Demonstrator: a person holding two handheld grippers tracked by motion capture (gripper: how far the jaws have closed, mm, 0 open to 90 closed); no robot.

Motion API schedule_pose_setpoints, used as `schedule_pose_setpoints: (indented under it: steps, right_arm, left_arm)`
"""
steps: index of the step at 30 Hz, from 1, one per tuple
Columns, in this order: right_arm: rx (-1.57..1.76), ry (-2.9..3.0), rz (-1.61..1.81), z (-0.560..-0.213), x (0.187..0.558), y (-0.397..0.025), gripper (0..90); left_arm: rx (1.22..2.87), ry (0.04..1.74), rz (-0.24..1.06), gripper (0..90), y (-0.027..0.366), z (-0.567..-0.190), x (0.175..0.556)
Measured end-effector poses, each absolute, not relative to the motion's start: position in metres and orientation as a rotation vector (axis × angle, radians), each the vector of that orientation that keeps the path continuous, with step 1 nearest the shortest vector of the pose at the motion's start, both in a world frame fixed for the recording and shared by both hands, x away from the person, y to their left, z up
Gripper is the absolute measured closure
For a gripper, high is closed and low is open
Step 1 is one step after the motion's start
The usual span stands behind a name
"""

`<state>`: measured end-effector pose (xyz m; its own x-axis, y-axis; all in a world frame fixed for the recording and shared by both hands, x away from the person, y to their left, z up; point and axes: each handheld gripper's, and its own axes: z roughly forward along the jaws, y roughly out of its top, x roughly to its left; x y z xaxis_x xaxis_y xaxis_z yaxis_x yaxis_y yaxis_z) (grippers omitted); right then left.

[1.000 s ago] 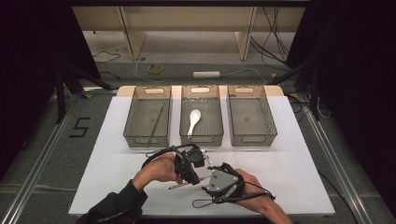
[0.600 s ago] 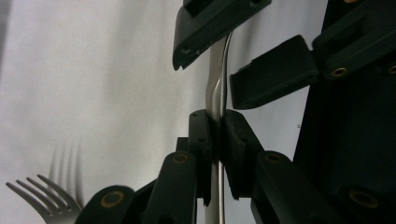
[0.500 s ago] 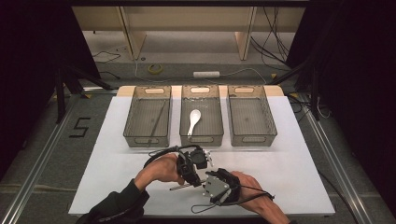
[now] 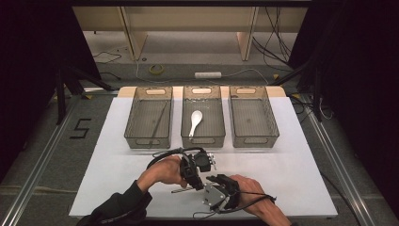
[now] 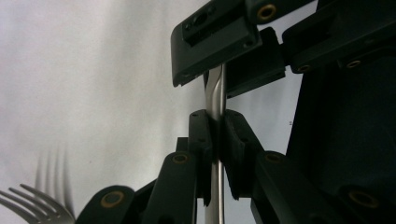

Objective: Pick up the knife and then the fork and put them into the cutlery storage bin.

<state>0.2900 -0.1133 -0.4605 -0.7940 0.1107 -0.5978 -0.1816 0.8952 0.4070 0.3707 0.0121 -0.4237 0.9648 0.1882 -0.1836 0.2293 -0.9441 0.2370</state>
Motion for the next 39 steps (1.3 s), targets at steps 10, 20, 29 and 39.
schedule_pose_setpoints:
  steps: [10,20,29,39]
  right_arm:
    - [-0.198,2.386,0.495,-0.462,0.286,-0.111,79.2]
    - [-0.225,2.402,0.486,-0.462,0.286,-0.112,85.5]
    - [-0.177,2.375,0.495,-0.456,0.288,-0.118,88.3]
    - [-0.093,2.383,0.53,-0.454,0.294,-0.127,89.0]
  left_arm:
    - [2.881,0.266,-0.205,81.5,0.009,-0.422,0.368]
    - [2.872,0.244,-0.163,80.6,0.008,-0.42,0.366]
    - [2.821,0.256,-0.12,78.2,0.012,-0.411,0.368]
    - [2.743,0.307,-0.073,66.7,0.023,-0.401,0.372]
